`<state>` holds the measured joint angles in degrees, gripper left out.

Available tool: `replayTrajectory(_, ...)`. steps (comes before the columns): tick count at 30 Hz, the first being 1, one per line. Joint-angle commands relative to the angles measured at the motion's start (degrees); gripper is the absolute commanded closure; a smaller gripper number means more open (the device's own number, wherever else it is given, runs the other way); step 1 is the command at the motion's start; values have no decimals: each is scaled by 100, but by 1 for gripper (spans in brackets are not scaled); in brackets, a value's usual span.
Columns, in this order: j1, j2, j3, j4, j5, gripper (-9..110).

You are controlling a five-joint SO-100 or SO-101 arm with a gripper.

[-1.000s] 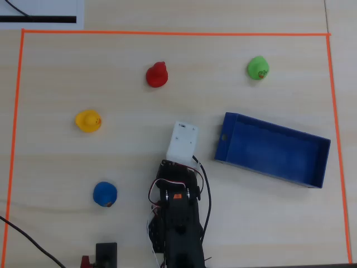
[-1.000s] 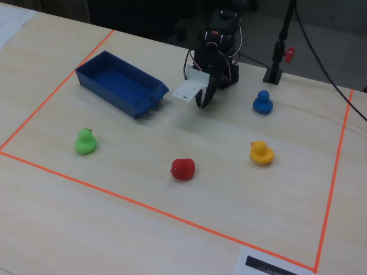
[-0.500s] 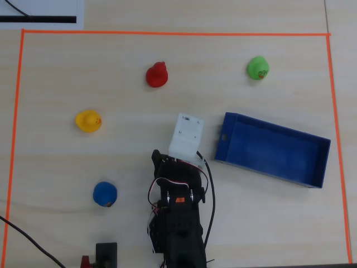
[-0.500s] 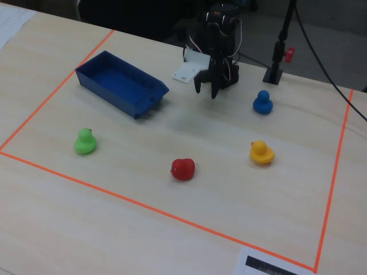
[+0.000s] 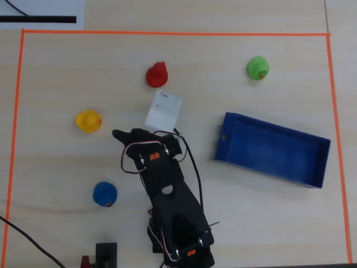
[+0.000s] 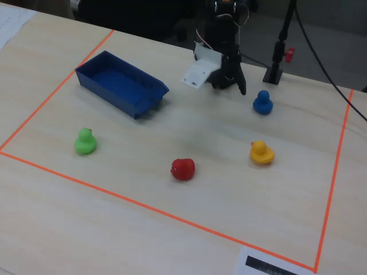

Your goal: Grasp yellow duck and put it into box.

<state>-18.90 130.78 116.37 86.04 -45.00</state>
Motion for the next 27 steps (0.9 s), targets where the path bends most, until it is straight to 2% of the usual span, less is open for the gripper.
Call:
replayTrajectory(1, -686, -940, -431, -369, 606, 55)
replayTrajectory(9, -1564, -2162, -598, -1459, 1564, 54)
replayTrajectory(18, -1608, -2856, -1459, -1670, 1784, 53)
replayTrajectory(27, -1617, -3357, -1195, -2443, 1951, 53)
